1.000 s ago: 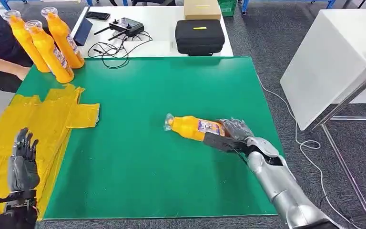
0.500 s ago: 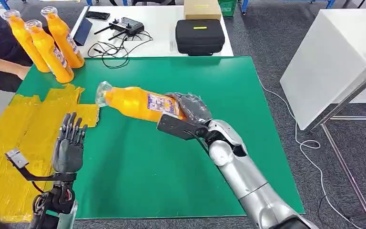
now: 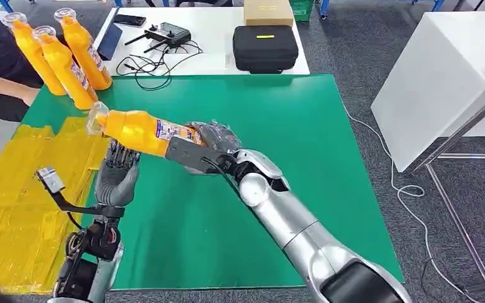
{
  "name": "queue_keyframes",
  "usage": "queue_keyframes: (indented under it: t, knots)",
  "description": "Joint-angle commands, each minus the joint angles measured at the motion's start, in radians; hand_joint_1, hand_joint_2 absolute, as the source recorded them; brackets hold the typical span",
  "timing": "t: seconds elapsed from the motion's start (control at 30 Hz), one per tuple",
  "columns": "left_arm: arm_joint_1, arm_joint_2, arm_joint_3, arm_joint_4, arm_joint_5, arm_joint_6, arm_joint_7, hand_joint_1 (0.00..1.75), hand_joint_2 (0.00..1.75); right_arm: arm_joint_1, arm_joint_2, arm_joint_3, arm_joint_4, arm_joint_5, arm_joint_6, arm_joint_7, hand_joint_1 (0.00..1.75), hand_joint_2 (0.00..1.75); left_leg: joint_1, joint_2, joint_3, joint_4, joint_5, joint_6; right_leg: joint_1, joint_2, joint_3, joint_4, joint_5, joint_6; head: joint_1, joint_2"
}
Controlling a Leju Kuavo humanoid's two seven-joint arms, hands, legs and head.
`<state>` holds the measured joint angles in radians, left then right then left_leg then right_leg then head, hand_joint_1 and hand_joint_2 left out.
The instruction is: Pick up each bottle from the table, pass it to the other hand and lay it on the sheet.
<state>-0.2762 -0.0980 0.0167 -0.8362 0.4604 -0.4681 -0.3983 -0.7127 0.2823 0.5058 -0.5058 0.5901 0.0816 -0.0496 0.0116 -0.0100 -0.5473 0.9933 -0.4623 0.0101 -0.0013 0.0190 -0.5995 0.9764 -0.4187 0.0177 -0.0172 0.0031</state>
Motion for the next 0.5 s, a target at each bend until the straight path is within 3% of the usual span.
queue_keyframes:
  t: [0.03, 0.27, 0.5]
  knots:
    - [-0.085, -0.028, -0.067, 0.053, 0.012, 0.013, 0.015, 0.00, 1.75, -0.065, 0.067, 0.034, 0.183, 0.014, 0.019, 0.038, 1.75, 1.75, 0.000, -0.001, 0.004, 0.000, -0.002, 0.000, 0.000, -0.004, 0.004, 0.000, -0.002, 0.000, 0.000, 0.000]
    - [-0.036, -0.015, -0.045, -0.031, 0.055, 0.067, 0.046, 0.00, 1.75, 0.024, 0.067, 0.473, 0.049, -0.206, 0.001, 0.099, 1.75, 1.75, 0.001, 0.001, 0.003, -0.001, -0.001, 0.000, 0.001, -0.001, 0.002, -0.001, -0.001, 0.000, 0.000, 0.000]
    - [-0.002, -0.011, -0.029, -0.067, 0.068, 0.063, 0.052, 0.00, 1.75, 0.051, 0.067, 0.662, -0.049, -0.285, -0.020, 0.124, 1.75, 1.75, 0.002, 0.002, 0.000, -0.001, -0.001, 0.000, 0.001, 0.000, 0.000, -0.001, -0.001, 0.000, 0.000, 0.000]
